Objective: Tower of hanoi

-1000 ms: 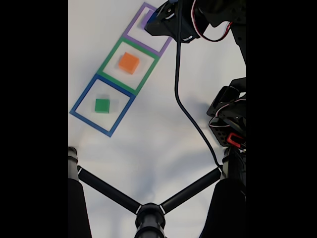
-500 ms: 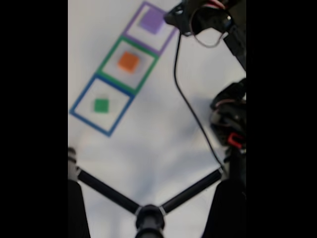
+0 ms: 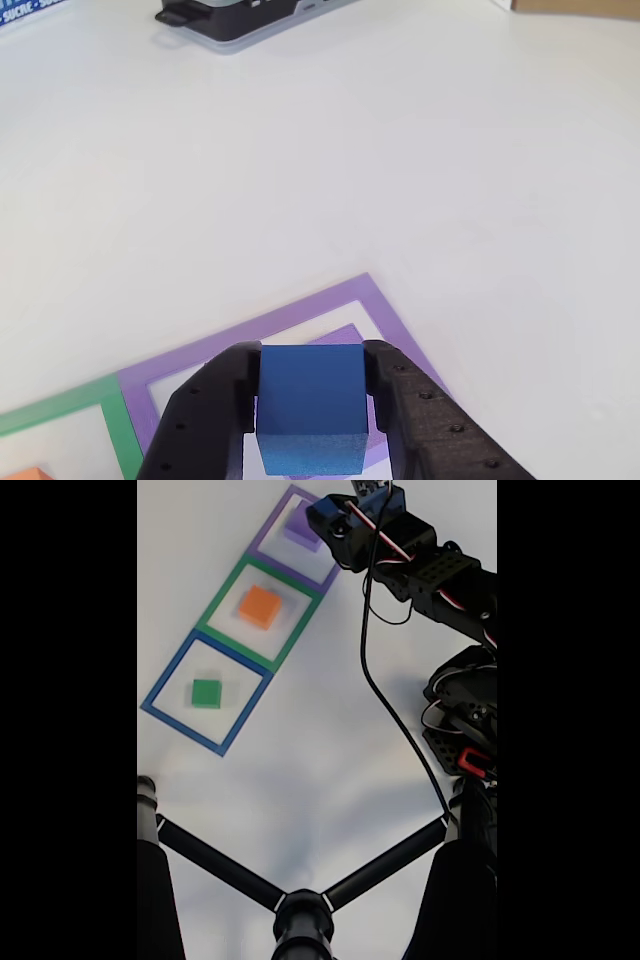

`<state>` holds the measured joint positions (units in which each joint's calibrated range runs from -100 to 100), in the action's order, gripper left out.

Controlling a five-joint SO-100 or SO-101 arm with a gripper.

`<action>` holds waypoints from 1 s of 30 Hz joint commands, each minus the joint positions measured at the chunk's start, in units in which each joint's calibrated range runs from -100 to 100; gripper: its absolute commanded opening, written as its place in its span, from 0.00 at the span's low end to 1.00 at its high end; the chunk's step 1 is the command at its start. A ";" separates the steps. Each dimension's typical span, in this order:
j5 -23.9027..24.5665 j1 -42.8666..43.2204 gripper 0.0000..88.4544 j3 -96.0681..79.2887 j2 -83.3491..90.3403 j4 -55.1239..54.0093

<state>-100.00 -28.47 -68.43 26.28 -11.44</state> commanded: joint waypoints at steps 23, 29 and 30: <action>0.00 -2.52 0.00 11.14 -32.05 -29.64; 0.00 -1.68 0.00 11.41 -35.33 -32.39; 0.00 -1.45 0.01 11.68 -35.98 -33.04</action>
<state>-100.00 -31.20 -59.23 -9.32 -41.51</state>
